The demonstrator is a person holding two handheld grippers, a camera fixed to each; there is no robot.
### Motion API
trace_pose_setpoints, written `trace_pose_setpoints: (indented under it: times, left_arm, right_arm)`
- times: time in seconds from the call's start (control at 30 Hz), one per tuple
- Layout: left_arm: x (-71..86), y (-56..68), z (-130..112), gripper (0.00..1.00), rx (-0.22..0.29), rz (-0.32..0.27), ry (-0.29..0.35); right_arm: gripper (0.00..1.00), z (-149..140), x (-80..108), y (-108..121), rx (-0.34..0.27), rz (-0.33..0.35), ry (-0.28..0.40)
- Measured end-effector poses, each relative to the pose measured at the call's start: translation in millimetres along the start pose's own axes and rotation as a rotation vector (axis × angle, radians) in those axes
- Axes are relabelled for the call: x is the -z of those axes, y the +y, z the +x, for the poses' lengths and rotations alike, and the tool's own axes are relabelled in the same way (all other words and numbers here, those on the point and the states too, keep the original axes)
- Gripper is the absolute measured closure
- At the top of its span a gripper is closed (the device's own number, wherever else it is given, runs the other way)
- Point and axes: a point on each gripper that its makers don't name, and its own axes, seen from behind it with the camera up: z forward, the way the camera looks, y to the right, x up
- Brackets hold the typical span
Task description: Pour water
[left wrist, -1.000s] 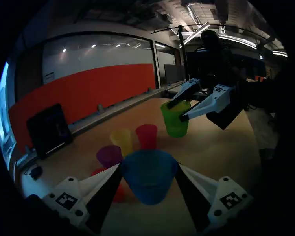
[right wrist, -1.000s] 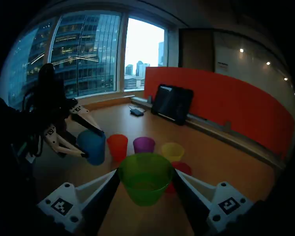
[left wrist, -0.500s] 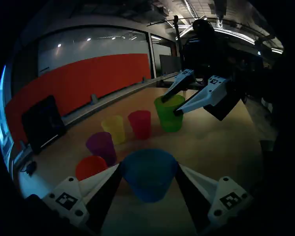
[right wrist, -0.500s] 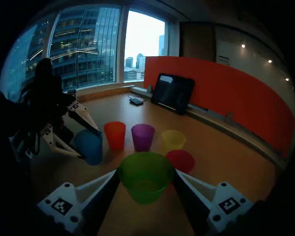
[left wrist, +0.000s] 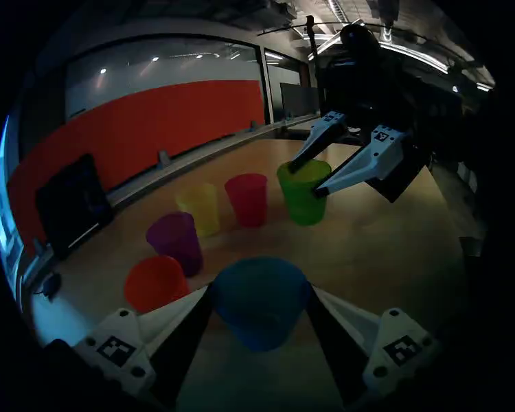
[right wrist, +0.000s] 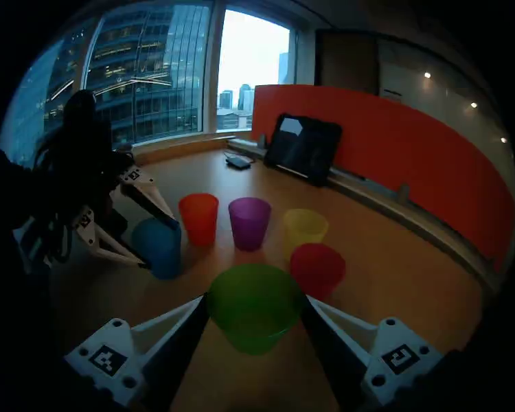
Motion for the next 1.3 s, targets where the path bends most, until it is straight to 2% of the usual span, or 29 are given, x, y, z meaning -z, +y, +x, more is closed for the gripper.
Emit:
trace_pose_setpoints:
  times: [0.4, 1.3]
  left_arm:
    - [0.0, -1.0, -9.4, 0.10, 0.016, -0.005, -0.018]
    - [13.2, -2.2, -37.8, 0.10, 0.071, -0.030, -0.112]
  right_arm:
    - [0.06, -12.6, -5.4, -3.2, 0.007, 0.003, -0.027]
    - [0.05, -32.1, -16.6, -13.6, 0.001, 0.012, -0.058]
